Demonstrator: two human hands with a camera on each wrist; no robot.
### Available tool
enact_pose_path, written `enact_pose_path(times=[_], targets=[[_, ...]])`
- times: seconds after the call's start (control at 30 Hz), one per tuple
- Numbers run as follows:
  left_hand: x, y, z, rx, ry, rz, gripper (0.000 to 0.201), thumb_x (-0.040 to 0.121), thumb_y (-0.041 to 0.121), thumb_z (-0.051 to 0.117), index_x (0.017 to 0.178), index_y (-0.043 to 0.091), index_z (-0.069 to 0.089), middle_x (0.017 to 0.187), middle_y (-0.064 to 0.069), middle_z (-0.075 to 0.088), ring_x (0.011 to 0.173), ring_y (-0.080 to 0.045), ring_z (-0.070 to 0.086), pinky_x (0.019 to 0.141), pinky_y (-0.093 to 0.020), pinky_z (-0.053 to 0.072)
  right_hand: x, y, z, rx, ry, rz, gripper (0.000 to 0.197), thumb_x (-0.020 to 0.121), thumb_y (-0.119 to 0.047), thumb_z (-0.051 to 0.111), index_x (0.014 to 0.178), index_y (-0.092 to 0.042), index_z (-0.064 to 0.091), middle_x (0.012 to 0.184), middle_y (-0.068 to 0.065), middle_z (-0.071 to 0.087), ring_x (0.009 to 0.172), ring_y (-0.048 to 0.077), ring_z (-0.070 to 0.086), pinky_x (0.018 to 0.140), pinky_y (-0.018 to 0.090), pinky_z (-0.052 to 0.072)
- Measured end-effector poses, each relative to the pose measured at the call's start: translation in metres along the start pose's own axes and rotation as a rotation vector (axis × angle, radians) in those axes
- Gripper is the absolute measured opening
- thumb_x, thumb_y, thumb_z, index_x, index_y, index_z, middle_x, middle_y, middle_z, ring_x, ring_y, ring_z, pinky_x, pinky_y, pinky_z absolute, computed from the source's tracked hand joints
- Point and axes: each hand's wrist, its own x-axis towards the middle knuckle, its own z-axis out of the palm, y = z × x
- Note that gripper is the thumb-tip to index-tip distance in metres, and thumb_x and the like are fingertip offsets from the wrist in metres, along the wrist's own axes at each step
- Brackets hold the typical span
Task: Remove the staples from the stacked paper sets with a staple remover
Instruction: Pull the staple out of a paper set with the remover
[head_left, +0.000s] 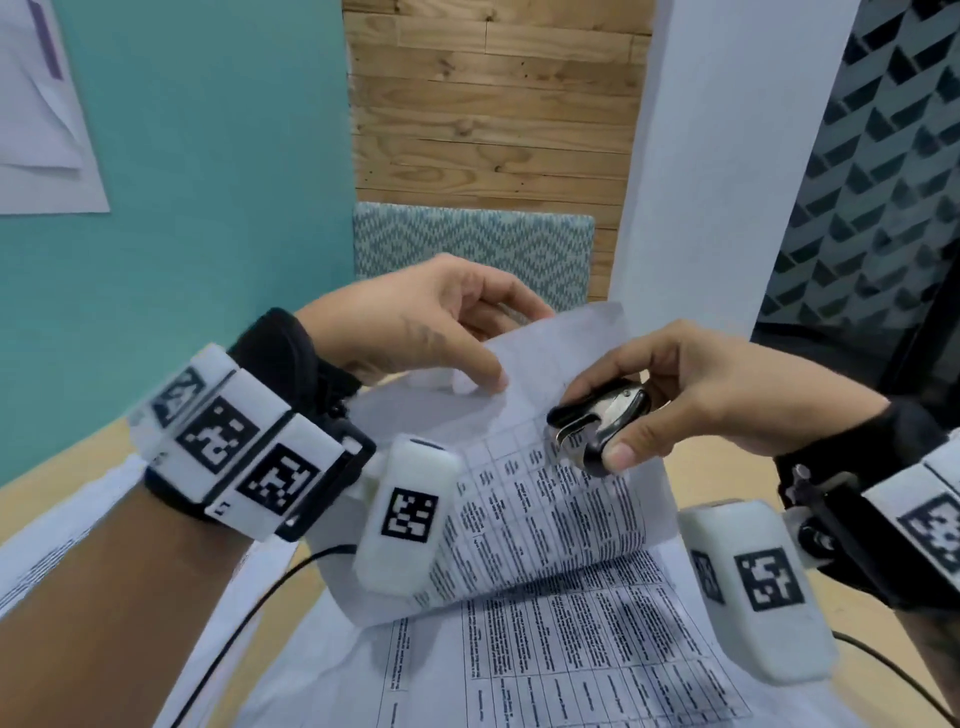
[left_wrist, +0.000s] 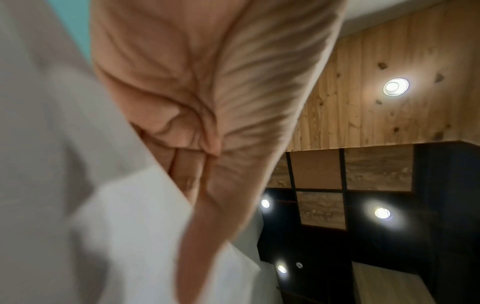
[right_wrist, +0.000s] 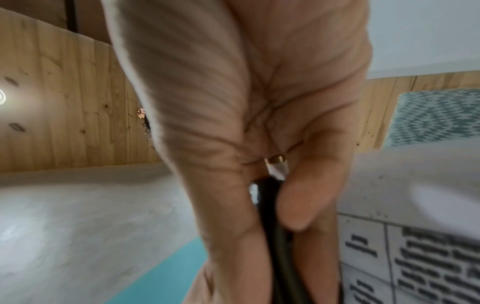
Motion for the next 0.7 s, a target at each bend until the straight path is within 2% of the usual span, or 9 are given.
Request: enact_pose_path(times=[0.07, 0.1, 0.17, 0.27, 0.33, 0.4, 0.5, 0.6, 0.7], targets=[[-0.013, -0.002, -0.019, 0.051, 0.082, 0.014, 0.067, 0.042, 0.026, 0.090, 0.104, 0.025, 0.067, 0.097, -0.003, 0.072, 0.090, -0.011, 0.067, 0.074, -0.018, 0.053, -0.005, -0.002, -0.008, 0.029, 0.073, -0.054, 0.075, 0.025, -0.049, 0.090, 0.092, -0.020, 0.075, 0.087, 0.019, 0.072, 0.074, 0.025, 0.063, 0.060, 0.026, 0.053], [-0.021, -0.005, -0.030, 0.079, 0.141, 0.013, 0.078, 0.030, 0.041, 0.092, 0.103, 0.028, 0.067, 0.096, 0.002, 0.073, 0.091, -0.008, 0.067, 0.074, -0.015, 0.051, -0.007, -0.004, -0.013, 0.055, 0.111, -0.079, 0.074, 0.024, -0.048, 0.091, 0.090, -0.019, 0.076, 0.085, 0.017, 0.072, 0.071, 0.021, 0.063, 0.052, 0.018, 0.049], [-0.037, -0.019, -0.052, 0.076, 0.261, -0.012, 0.093, 0.017, 0.056, 0.088, 0.102, 0.027, 0.067, 0.095, 0.003, 0.073, 0.089, -0.008, 0.068, 0.076, -0.014, 0.052, -0.011, -0.007, -0.020, 0.098, 0.184, -0.127, 0.073, 0.022, -0.047, 0.091, 0.087, -0.019, 0.076, 0.080, 0.011, 0.073, 0.065, 0.014, 0.063, 0.046, 0.013, 0.044], [-0.050, -0.049, -0.063, -0.005, 0.289, -0.096, 0.102, 0.016, 0.059, 0.087, 0.108, 0.022, 0.063, 0.102, 0.003, 0.072, 0.097, -0.009, 0.065, 0.093, -0.028, 0.045, -0.013, -0.011, -0.025, 0.146, 0.261, -0.200, 0.072, 0.021, -0.047, 0.090, 0.086, -0.019, 0.076, 0.074, 0.002, 0.072, 0.059, 0.005, 0.061, 0.046, 0.011, 0.044], [-0.050, -0.066, -0.050, -0.075, 0.271, -0.129, 0.092, 0.019, 0.064, 0.085, 0.102, 0.029, 0.067, 0.101, 0.009, 0.072, 0.090, -0.001, 0.064, 0.087, -0.028, 0.042, -0.014, -0.014, -0.025, 0.188, 0.304, -0.233, 0.072, 0.020, -0.047, 0.090, 0.084, -0.019, 0.076, 0.073, 0.000, 0.071, 0.058, 0.003, 0.060, 0.046, 0.012, 0.044], [-0.043, -0.076, -0.029, -0.156, 0.278, -0.066, 0.071, 0.029, 0.063, 0.085, 0.092, 0.034, 0.073, 0.099, 0.011, 0.072, 0.088, 0.000, 0.066, 0.076, -0.020, 0.049, -0.014, -0.016, -0.022, 0.219, 0.335, -0.247, 0.069, 0.019, -0.047, 0.090, 0.082, -0.021, 0.077, 0.072, -0.002, 0.071, 0.059, 0.003, 0.061, 0.047, 0.012, 0.045], [-0.030, -0.076, -0.014, -0.248, 0.401, 0.032, 0.067, 0.037, 0.056, 0.087, 0.092, 0.019, 0.074, 0.096, 0.005, 0.074, 0.087, -0.008, 0.069, 0.068, -0.019, 0.053, -0.013, -0.016, -0.017, 0.248, 0.370, -0.265, 0.061, 0.022, -0.045, 0.089, 0.078, -0.023, 0.076, 0.072, -0.005, 0.071, 0.060, 0.001, 0.063, 0.048, 0.012, 0.046], [-0.031, -0.064, -0.035, -0.219, 0.555, 0.081, 0.074, 0.032, 0.060, 0.086, 0.090, 0.017, 0.068, 0.083, 0.008, 0.074, 0.074, -0.005, 0.069, 0.063, -0.021, 0.055, -0.013, -0.015, -0.018, 0.300, 0.420, -0.276, 0.053, 0.031, -0.036, 0.087, 0.079, -0.020, 0.072, 0.075, -0.006, 0.071, 0.063, 0.002, 0.064, 0.050, 0.011, 0.046], [-0.047, -0.039, -0.071, -0.175, 0.643, 0.134, 0.059, 0.038, 0.054, 0.086, 0.082, 0.019, 0.070, 0.079, 0.009, 0.073, 0.071, -0.004, 0.067, 0.067, -0.020, 0.056, -0.012, -0.014, -0.021, 0.318, 0.432, -0.279, 0.068, 0.026, -0.044, 0.091, 0.085, -0.020, 0.068, 0.083, -0.004, 0.071, 0.071, 0.006, 0.067, 0.054, 0.013, 0.049]])
